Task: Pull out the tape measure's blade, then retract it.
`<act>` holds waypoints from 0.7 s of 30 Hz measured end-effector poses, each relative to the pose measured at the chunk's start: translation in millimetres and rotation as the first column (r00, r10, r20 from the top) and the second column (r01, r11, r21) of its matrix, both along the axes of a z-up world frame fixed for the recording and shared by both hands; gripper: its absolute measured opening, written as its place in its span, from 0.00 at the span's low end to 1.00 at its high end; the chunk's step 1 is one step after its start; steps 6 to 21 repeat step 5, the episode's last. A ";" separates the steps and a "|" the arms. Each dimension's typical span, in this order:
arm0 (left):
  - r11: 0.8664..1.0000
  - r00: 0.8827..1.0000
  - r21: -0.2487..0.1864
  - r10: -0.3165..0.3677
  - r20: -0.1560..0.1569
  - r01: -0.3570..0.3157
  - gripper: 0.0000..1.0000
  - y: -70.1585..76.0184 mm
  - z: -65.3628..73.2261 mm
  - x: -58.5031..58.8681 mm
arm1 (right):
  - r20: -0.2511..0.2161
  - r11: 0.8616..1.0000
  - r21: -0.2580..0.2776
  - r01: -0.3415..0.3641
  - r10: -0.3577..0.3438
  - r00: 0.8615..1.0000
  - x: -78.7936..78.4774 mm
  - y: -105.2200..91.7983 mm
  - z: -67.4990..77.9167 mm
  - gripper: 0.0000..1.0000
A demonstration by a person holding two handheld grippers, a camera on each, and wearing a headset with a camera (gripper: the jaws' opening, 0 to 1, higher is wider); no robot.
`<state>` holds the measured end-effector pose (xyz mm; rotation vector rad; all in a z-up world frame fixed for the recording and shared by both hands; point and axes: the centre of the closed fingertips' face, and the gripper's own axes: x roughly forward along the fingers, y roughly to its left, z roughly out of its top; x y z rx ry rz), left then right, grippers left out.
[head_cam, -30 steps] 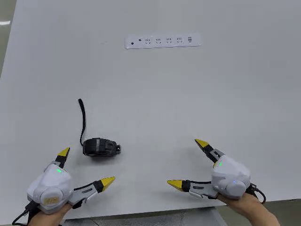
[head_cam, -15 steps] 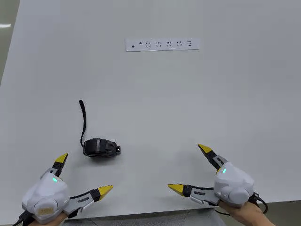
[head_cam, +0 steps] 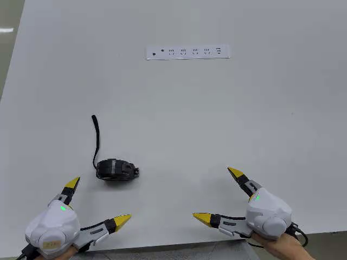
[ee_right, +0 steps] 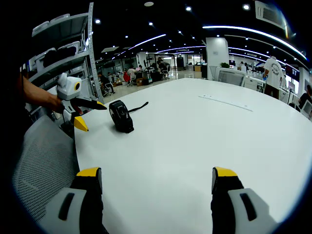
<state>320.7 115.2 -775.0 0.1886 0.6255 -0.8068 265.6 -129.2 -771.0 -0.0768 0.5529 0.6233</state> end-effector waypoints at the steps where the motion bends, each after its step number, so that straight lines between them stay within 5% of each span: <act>1: 1.000 1.000 -0.002 0.000 -0.001 0.000 1.00 -0.3 0.3 0.0 | 0.000 1.000 0.000 0.000 0.000 1.000 0.0 0.0 0.0 0.95; 21: 1.000 1.000 0.001 -0.002 0.001 0.002 1.00 0.0 0.9 0.4 | 0.000 1.000 -0.001 0.000 0.000 1.000 -0.2 0.2 -0.1 0.95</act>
